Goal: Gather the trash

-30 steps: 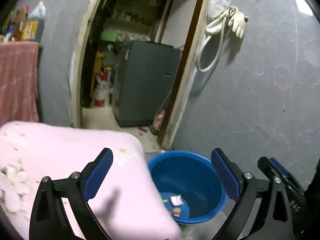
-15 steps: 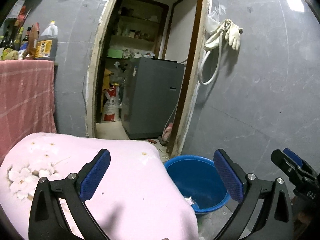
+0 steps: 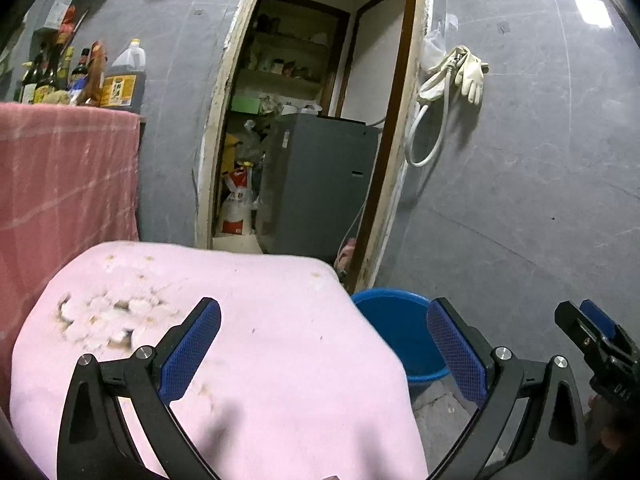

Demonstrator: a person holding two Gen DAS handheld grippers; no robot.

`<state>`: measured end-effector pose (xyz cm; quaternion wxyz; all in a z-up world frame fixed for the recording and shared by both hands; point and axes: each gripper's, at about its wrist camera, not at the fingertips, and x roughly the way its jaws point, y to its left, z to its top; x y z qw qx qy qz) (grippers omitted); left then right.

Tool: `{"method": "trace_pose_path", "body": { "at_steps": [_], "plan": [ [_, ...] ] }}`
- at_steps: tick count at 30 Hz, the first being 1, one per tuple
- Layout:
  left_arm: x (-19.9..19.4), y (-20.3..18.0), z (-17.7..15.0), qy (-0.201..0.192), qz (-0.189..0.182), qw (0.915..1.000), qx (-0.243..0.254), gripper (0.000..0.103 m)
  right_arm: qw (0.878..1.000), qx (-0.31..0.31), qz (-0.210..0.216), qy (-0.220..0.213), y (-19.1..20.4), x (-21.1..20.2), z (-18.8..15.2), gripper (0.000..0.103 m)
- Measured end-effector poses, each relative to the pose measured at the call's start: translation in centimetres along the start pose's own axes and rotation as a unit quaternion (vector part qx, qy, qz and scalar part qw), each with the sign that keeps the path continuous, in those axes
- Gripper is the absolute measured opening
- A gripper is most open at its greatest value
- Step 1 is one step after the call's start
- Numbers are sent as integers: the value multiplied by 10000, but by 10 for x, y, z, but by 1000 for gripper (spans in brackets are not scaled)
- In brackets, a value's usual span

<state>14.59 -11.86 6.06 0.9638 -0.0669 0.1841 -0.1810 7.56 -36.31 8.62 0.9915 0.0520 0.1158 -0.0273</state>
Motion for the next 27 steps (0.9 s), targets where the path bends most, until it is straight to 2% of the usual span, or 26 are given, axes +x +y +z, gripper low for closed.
{"method": "trace_pose_path", "body": {
  "at_steps": [15, 27],
  "plan": [
    [-50, 9, -45, -88, 354, 9988, 324, 101, 9998, -130, -129, -106, 28, -44, -38, 103],
    [-80, 16, -86, -302, 639, 9965, 443, 101, 9997, -235, 39, -84, 45, -57, -64, 103]
  ]
}}
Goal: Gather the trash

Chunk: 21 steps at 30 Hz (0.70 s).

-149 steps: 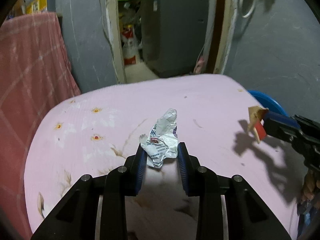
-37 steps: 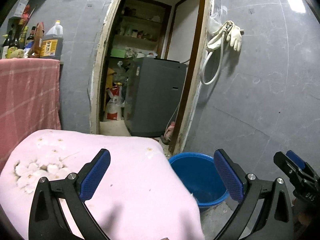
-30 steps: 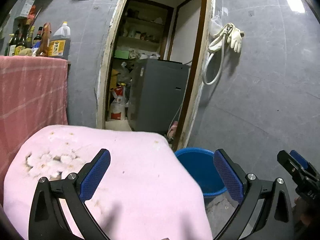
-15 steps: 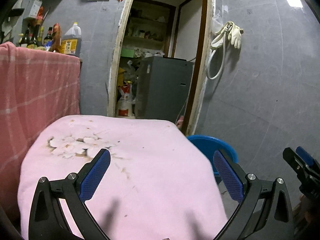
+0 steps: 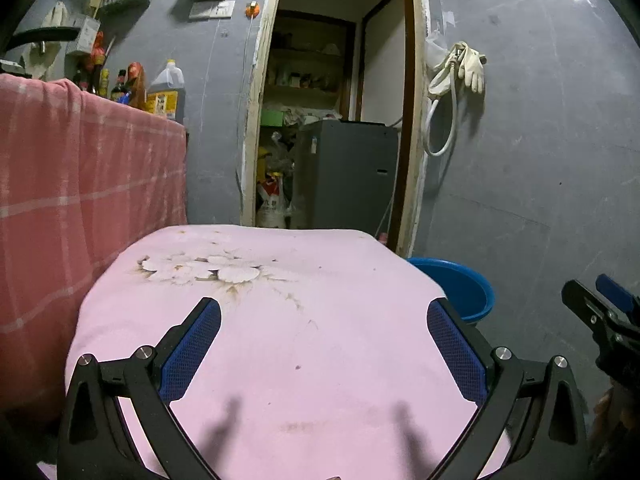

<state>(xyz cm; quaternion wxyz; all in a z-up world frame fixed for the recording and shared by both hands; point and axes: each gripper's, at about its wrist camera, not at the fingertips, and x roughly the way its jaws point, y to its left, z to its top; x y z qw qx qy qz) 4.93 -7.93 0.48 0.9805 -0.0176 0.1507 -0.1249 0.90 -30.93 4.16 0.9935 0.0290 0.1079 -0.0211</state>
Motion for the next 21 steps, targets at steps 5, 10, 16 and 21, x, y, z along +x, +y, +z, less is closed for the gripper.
{"method": "trace_pose_path", "body": {
  "at_steps": [5, 10, 16, 21],
  "plan": [
    [0, 4, -7, -30, 44, 9999, -112, 101, 9999, -85, 28, 47, 6, 2, -6, 103],
    [0, 2, -12, -29, 79, 9999, -72, 101, 9999, -52, 47, 125, 5, 3, -12, 103],
    [-2, 1, -15, -99, 82, 9999, -39, 101, 9998, -18, 83, 177, 4, 2, -16, 103],
    [-2, 0, -16, -101, 88, 9999, -48, 101, 9998, -24, 80, 165, 3, 2, -16, 103]
  ]
}}
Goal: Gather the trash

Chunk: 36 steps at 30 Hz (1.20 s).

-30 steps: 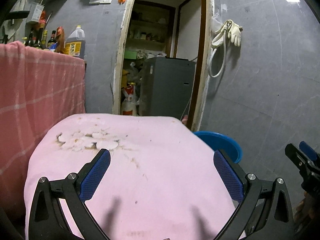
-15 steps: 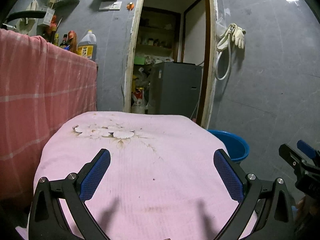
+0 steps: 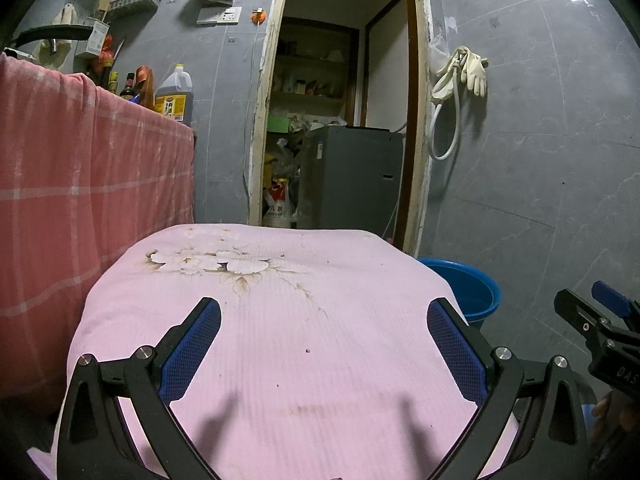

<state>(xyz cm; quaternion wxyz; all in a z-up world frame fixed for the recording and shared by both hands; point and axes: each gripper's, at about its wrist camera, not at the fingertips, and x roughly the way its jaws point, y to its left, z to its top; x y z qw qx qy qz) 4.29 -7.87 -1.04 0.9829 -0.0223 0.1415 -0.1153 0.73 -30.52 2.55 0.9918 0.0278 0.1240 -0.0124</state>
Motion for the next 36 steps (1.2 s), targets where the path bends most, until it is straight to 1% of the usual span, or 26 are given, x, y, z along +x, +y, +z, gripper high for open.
{"method": "trace_pose_path", "body": {
  "at_steps": [36],
  "plan": [
    [0, -4, -1, -10, 22, 10000, -21, 101, 10000, 18, -1, -22, -1, -2, 0, 103]
  ]
}}
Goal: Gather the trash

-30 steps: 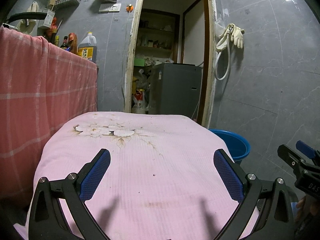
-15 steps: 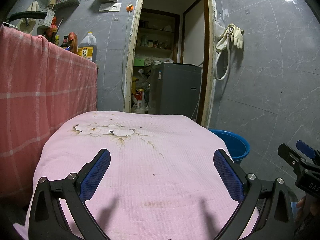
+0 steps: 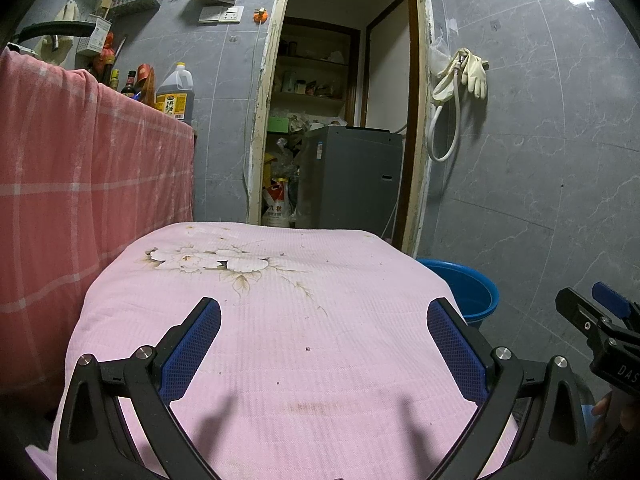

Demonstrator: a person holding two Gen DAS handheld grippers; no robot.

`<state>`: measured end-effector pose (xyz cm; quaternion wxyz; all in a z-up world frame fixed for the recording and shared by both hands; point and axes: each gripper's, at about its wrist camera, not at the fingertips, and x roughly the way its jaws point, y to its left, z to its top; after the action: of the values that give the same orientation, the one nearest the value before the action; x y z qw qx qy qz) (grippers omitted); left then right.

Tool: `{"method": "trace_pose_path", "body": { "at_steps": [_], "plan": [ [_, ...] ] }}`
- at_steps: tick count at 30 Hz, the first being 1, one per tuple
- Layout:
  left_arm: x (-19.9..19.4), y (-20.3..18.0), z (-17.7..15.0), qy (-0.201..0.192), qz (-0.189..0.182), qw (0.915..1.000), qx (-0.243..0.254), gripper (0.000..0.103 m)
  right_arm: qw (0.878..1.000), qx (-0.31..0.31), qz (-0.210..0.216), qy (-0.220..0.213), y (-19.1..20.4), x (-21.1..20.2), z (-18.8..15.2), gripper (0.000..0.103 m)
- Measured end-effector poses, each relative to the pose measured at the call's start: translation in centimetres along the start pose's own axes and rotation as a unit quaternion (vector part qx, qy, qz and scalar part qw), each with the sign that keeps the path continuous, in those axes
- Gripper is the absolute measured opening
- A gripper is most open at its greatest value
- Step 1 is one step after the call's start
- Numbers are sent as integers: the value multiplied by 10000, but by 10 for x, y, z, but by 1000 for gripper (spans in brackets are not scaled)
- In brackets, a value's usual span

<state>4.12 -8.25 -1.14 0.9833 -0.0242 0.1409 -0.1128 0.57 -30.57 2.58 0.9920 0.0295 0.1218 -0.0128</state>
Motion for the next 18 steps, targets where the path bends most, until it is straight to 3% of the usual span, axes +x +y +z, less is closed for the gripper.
{"method": "trace_pose_path", "body": {
  "at_steps": [18],
  "plan": [
    [0, -4, -1, -5, 5, 10000, -4, 101, 10000, -3, -3, -5, 1, 0, -1, 103]
  ]
}}
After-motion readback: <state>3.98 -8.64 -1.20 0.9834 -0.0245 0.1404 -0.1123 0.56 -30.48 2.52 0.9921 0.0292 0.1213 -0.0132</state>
